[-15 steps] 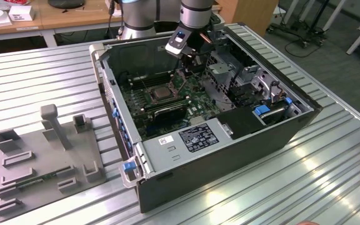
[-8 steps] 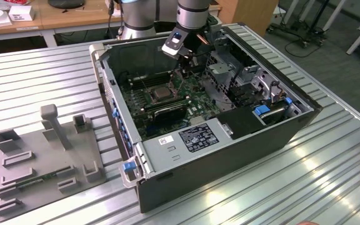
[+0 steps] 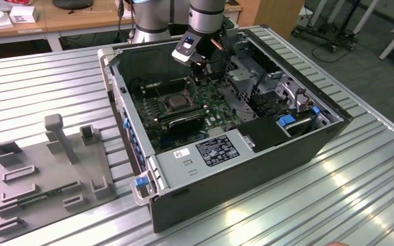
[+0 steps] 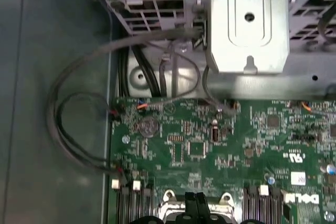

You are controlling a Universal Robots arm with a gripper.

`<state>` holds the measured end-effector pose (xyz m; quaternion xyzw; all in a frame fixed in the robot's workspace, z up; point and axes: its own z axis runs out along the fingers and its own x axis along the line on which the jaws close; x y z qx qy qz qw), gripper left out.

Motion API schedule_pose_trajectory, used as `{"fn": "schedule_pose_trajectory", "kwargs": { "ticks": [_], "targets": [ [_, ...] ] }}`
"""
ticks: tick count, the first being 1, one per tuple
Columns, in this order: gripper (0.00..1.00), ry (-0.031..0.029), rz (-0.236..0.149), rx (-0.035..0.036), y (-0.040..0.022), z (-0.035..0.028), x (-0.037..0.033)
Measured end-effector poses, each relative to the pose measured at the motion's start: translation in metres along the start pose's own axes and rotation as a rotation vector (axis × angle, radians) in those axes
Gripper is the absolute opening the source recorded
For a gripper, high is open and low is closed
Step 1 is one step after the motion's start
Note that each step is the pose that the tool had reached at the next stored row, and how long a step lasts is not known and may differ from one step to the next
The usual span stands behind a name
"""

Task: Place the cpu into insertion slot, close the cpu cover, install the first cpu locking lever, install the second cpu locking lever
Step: 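Close the cpu cover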

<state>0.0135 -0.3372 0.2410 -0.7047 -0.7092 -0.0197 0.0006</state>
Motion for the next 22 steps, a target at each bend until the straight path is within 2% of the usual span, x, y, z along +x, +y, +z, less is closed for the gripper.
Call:
{"fn": "schedule_pose_trajectory", "kwargs": {
  "ticks": [9, 22],
  "targets": [
    [0.11, 0.0000, 0.001, 0.0257, -0.0122, 0.0023, 0.0000],
    [0.11, 0.0001, 0.001, 0.0265, -0.0132, 0.0024, 0.0000]
  ]
}}
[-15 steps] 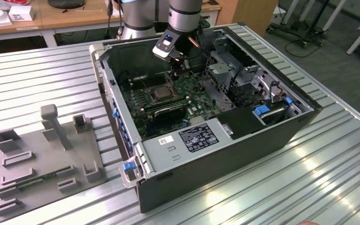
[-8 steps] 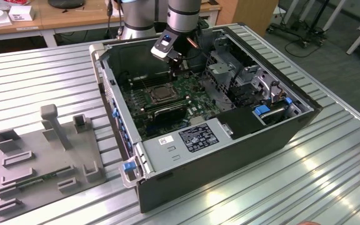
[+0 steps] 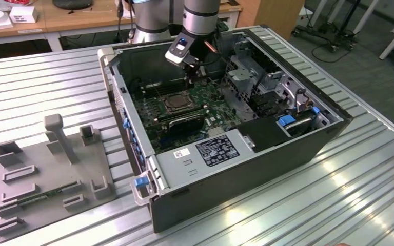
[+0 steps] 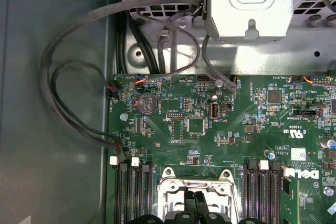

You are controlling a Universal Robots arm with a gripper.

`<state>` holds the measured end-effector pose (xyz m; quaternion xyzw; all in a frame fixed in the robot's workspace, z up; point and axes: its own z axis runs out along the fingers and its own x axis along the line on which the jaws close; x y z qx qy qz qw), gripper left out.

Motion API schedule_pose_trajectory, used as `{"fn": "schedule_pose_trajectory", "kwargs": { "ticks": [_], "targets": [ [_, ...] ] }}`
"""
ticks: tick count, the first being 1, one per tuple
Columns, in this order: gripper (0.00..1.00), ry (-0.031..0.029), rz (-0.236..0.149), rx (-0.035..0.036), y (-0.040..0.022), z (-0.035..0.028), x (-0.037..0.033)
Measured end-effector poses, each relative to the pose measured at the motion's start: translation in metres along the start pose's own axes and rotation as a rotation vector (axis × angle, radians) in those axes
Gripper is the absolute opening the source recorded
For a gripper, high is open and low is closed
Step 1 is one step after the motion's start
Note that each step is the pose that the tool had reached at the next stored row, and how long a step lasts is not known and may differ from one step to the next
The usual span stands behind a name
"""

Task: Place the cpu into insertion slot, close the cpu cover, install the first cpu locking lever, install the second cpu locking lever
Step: 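Close the cpu cover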

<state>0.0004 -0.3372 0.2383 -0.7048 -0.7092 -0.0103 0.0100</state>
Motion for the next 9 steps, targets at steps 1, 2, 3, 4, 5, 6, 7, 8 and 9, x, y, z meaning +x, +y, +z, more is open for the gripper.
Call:
{"fn": "schedule_pose_trajectory", "kwargs": {
  "ticks": [1, 2, 3, 4, 5, 6, 7, 8, 9],
  "targets": [
    [0.11, 0.0001, 0.000, 0.0000, -0.0003, 0.0001, 0.0000],
    [0.11, 0.0003, 0.000, -0.0001, -0.0006, 0.0005, 0.0000],
    [0.11, 0.0004, 0.000, -0.0002, -0.0011, 0.0008, 0.0000],
    [0.11, 0.0002, 0.000, 0.0000, -0.0018, 0.0012, 0.0000],
    [0.11, 0.0000, 0.000, 0.0000, -0.0028, 0.0018, 0.0000],
    [0.11, 0.0001, 0.000, 0.0000, -0.0038, 0.0023, 0.0000],
    [0.11, 0.0000, 0.000, 0.0000, -0.0047, 0.0028, 0.0000],
    [0.11, 0.0001, 0.000, 0.0000, -0.0057, 0.0035, 0.0000],
    [0.11, 0.0000, 0.000, 0.0000, -0.0077, 0.0048, -0.0001]
  ]
}}
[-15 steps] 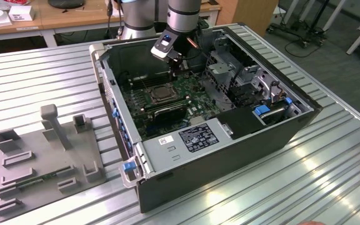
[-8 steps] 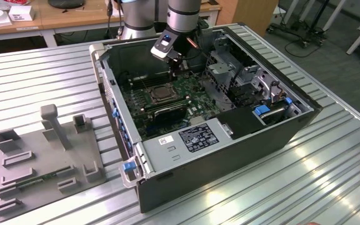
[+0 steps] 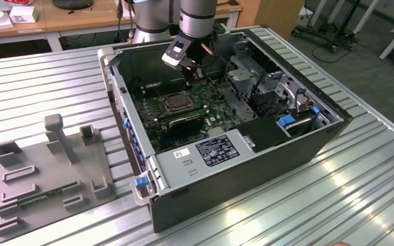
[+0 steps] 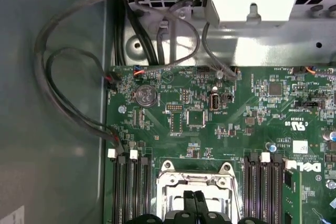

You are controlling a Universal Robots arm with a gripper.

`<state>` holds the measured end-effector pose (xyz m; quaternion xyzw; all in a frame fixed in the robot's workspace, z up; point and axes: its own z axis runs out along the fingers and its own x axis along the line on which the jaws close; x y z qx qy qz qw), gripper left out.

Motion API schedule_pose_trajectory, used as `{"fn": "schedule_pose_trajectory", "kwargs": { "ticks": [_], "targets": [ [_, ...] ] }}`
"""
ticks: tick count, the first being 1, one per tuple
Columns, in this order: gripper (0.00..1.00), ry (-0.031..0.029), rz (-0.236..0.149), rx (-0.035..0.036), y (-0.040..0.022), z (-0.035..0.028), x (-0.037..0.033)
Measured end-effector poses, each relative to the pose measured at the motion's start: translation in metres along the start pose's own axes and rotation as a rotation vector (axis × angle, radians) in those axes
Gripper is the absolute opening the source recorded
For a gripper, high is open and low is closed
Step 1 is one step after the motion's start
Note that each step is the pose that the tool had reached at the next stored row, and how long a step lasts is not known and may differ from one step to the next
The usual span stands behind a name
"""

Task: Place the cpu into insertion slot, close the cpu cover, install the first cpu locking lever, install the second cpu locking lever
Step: 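Close the cpu cover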

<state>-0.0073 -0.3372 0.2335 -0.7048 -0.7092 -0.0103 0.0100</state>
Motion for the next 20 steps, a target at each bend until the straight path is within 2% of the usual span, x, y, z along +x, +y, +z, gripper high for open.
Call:
{"fn": "schedule_pose_trajectory", "kwargs": {
  "ticks": [6, 13, 17, 20],
  "targets": [
    [0.11, 0.0000, 0.000, 0.0000, -0.0033, 0.0008, 0.0000],
    [0.11, 0.0001, 0.000, -0.0001, -0.0194, 0.0031, 0.0001],
    [0.11, 0.0000, 0.000, 0.0000, -0.0236, 0.0051, -0.0003],
    [0.11, 0.0000, 0.000, 0.0000, -0.0255, 0.0059, -0.0032]
  ]
}}
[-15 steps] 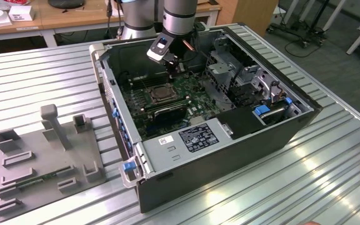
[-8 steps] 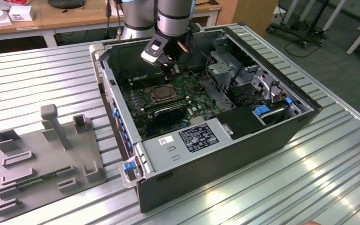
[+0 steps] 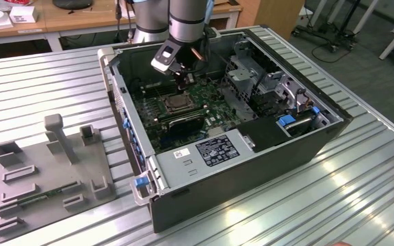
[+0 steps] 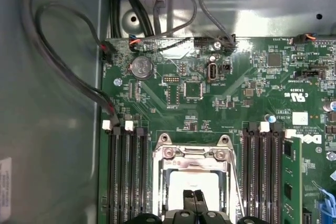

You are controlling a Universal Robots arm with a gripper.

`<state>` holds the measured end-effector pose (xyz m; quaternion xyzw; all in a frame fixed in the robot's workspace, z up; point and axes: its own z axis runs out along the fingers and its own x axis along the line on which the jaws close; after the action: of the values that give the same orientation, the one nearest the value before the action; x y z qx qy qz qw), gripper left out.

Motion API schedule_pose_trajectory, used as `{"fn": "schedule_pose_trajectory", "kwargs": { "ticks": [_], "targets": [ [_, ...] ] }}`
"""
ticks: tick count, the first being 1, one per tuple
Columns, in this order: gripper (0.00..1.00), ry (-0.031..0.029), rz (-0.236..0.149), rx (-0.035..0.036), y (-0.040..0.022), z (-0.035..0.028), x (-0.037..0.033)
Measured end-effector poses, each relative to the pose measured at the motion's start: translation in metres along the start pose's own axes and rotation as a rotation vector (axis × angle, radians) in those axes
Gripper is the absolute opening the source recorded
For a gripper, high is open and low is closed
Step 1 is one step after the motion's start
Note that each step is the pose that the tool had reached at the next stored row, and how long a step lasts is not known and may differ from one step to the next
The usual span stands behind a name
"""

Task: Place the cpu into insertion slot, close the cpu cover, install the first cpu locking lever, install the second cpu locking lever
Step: 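Close the cpu cover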

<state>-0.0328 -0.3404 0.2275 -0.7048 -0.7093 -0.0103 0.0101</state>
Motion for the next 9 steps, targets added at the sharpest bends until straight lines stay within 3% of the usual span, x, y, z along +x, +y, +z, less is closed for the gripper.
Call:
{"fn": "schedule_pose_trajectory", "kwargs": {
  "ticks": [9],
  "targets": [
    [0.11, -0.0001, 0.000, 0.0000, -0.0003, 0.0001, -0.0005]
  ]
}}
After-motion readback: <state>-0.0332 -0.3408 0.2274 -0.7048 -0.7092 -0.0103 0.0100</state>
